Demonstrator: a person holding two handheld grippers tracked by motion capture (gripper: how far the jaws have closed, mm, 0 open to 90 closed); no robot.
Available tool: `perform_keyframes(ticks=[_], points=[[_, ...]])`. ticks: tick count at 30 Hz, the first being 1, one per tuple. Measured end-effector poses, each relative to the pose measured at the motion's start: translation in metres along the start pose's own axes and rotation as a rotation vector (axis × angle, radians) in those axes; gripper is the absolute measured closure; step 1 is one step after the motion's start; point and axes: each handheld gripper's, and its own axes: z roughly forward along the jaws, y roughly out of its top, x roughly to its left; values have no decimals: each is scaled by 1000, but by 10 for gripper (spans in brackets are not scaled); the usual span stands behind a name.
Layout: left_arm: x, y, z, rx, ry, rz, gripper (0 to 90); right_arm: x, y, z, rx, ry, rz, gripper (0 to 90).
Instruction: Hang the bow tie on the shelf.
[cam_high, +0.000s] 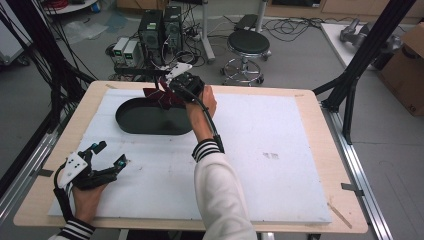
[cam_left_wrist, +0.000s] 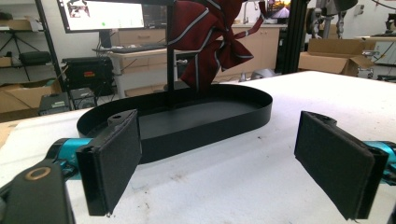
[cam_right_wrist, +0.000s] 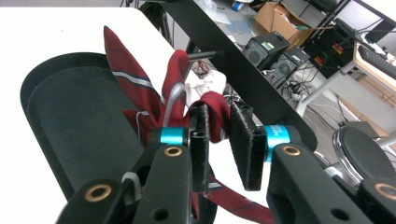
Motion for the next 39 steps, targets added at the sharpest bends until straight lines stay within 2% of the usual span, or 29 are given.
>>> perform_keyframes(ticks=[5, 7, 10, 12, 14, 15, 18, 22, 23, 26, 29, 30, 34, 36, 39], points=[[0, 0, 0, -1, 0, 0, 152, 1, 1, -2, -9, -10, -8, 677], [0, 0, 0, 0, 0, 1, 152, 1, 2, -3, -13, -10, -11, 667], [0, 0, 0, -1, 0, 0, 152, 1, 2, -4, -16, -15, -13, 604], [0, 0, 0, 0, 1, 0, 152, 0, 2, -6, -29, -20, -4, 527], [0, 0, 0, 4, 2, 0, 152, -2, 1, -10, -58, -38, 20, 419], [0, 0, 0, 10, 0, 3, 152, -2, 1, -12, -68, -39, 31, 400], [0, 0, 0, 8, 2, 4, 152, -7, 1, -26, -136, -39, 68, 269], [0, 0, 0, 8, 5, 6, 152, -16, -1, -46, -205, 0, 150, 125], [0, 0, 0, 8, 6, 7, 152, -18, -3, -53, -224, 10, 173, 107], [-1, 0, 0, 6, 5, 6, 152, -23, -9, -72, -278, 47, 193, 107], [0, 0, 0, 4, 9, 12, 152, -25, -21, -93, -324, 65, 209, 106], [0, 0, 0, 3, 8, 12, 152, -25, -27, -100, -318, 75, 216, 99], [-1, 0, -1, -1, 9, 7, 152, -22, -57, -132, -365, 93, 236, 99], [0, 0, -1, 0, 9, 7, 152, -19, -74, -148, -391, 84, 235, 99], [0, 0, -1, 0, 9, 9, 152, -8, -110, -177, -414, 52, 253, 99]])
